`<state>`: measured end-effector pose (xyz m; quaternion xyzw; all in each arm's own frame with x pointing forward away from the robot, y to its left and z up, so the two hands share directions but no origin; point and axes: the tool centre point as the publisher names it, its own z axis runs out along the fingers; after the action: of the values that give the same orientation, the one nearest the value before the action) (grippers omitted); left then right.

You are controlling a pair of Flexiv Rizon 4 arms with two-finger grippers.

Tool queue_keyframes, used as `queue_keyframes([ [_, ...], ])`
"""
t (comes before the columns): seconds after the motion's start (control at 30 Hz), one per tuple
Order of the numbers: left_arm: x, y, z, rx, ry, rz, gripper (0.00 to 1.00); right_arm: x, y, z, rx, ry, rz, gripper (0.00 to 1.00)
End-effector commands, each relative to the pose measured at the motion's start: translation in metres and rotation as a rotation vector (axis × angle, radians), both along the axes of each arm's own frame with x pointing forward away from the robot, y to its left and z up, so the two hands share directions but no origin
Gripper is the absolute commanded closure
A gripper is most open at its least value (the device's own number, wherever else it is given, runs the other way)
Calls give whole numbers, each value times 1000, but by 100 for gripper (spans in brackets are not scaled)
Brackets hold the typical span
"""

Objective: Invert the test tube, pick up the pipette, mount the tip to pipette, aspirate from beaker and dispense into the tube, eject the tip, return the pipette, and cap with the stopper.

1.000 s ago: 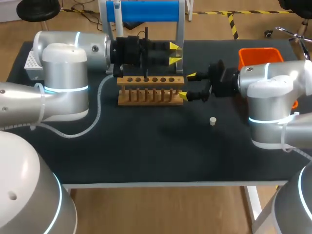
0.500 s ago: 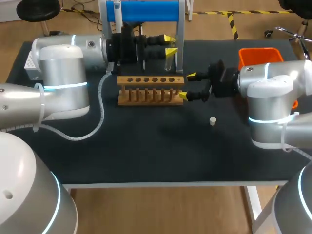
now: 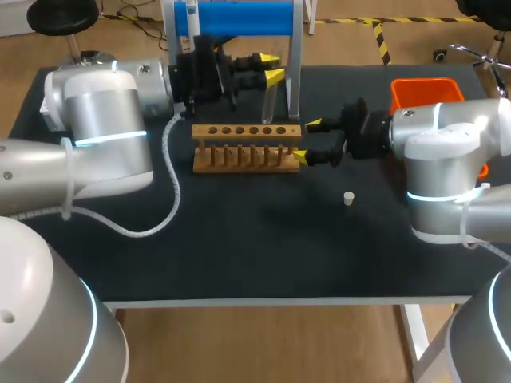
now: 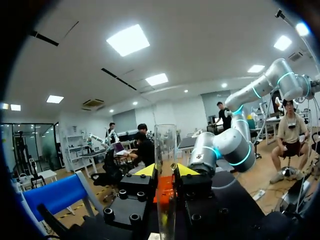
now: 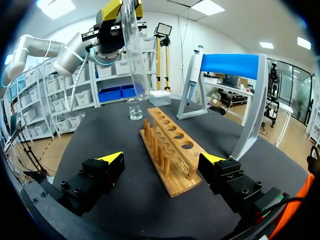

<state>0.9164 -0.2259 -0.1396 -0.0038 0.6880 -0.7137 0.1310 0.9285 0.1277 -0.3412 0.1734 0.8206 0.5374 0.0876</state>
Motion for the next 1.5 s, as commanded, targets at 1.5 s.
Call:
queue_keyframes([
  [1.5, 63, 24, -62, -53, 78, -41, 100, 0, -1, 0, 1, 0, 0, 0],
])
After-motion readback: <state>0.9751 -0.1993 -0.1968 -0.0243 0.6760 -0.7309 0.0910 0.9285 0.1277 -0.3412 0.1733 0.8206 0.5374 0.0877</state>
